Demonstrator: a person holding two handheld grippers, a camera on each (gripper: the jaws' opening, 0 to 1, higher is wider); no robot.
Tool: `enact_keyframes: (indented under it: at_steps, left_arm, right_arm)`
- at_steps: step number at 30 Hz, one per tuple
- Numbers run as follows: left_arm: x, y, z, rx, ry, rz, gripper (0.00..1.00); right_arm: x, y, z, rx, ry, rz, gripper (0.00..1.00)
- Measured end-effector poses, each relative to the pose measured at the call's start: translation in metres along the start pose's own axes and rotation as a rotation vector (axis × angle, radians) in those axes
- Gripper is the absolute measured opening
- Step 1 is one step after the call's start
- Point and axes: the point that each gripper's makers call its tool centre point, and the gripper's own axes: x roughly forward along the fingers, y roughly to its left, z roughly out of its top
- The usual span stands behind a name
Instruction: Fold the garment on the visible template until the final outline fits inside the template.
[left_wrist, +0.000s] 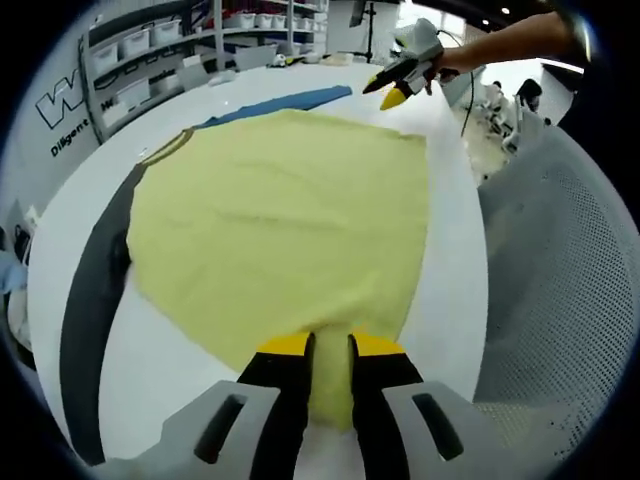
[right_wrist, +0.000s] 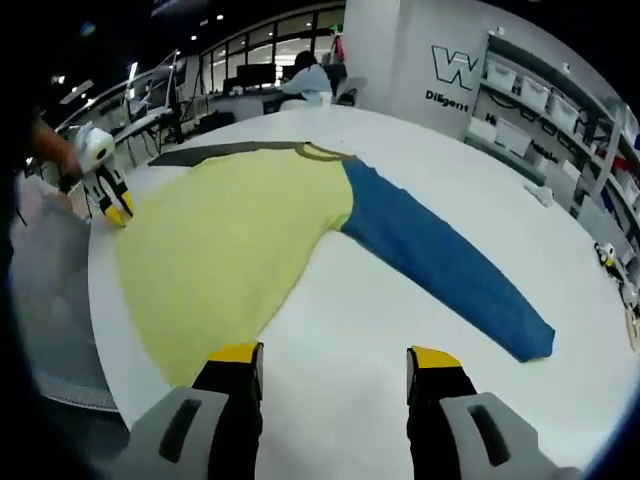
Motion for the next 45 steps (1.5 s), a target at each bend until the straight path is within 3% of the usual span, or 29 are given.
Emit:
enact_keyframes:
  at_steps: [21, 30, 34, 42, 45]
  left_arm:
    - [-0.009, 0.011, -0.014, -0.08, 0.035, 0.032, 0.19]
    - [-0.009, 0.011, -0.014, -0.102, 0.019, 0.036, 0.19]
    - [-0.009, 0.011, -0.014, -0.101, 0.016, 0.038, 0.19]
    - [-0.009, 0.011, -0.014, -0.103, 0.008, 0.038, 0.19]
    - [-0.009, 0.011, -0.014, -0.099, 0.01, 0.036, 0.19]
  right_arm:
    - [0.003, 0.055, -0.029, -0.112, 0.081, 0.066, 0.59]
    - [0.008, 0.078, -0.021, -0.117, 0.036, 0.076, 0.56]
    - [0.009, 0.088, -0.016, -0.18, 0.034, 0.088, 0.55]
    - [0.013, 0.111, -0.01, -0.217, 0.041, 0.112, 0.45]
    - [0.015, 0.124, -0.004, -0.326, 0.033, 0.139, 0.38]
